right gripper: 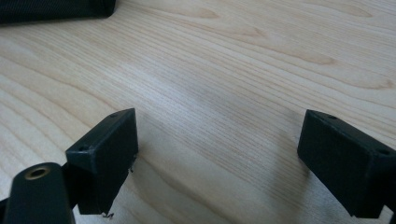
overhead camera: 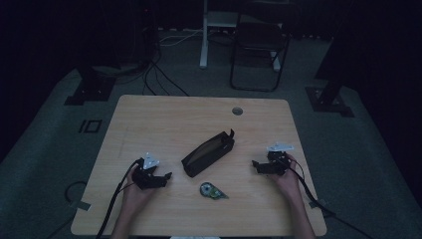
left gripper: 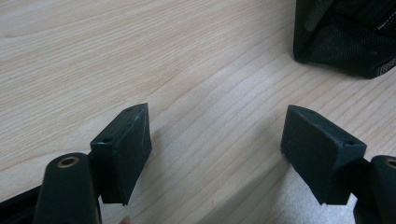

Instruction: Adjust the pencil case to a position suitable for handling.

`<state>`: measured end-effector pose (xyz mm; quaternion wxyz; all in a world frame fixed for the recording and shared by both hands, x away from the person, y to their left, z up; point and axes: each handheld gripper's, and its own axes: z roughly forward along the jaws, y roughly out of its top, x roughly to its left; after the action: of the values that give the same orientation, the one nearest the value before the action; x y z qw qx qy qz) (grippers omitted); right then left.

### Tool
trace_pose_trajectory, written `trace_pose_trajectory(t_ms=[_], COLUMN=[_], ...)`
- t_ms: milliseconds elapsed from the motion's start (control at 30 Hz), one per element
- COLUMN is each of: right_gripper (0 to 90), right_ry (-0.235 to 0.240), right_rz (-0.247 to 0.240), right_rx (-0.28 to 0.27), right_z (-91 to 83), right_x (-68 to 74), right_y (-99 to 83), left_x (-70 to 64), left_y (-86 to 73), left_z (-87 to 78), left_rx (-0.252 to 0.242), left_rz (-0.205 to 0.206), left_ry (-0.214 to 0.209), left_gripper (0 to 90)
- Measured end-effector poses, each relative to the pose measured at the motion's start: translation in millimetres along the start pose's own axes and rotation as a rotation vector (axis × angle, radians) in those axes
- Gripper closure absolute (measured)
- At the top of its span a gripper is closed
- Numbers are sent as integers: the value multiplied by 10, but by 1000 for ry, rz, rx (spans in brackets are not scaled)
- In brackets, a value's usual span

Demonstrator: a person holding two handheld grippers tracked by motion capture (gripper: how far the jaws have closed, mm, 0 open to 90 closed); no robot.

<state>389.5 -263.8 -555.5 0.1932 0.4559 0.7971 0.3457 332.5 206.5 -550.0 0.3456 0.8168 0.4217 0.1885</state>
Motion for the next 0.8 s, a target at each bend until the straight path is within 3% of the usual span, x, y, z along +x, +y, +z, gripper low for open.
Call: trace_pose_trajectory(t_ms=[233, 367, 467, 600, 800], right_gripper=[120, 151, 216, 243, 307], right_ry=[2, 6, 14, 45, 92], right_rz=[-2, -4, 9, 22, 35], right_rx=[-1, -4, -6, -34, -106], right_z=[1, -5, -19, -46, -88], right_x=[7, 14, 26, 64, 142], right_y=[1, -2, 11, 84, 361], left_x=[-41, -57, -69, -126, -246], left_y=[11, 21, 51, 128, 248], left_z=[5, -8, -84, -223, -302], left_rx=[3, 3, -43, -110, -144], left_rz=[-2, -1, -18, 4, 48], left_ry=[1, -23, -67, -98, -128], left_gripper=[249, 296, 296, 275, 265])
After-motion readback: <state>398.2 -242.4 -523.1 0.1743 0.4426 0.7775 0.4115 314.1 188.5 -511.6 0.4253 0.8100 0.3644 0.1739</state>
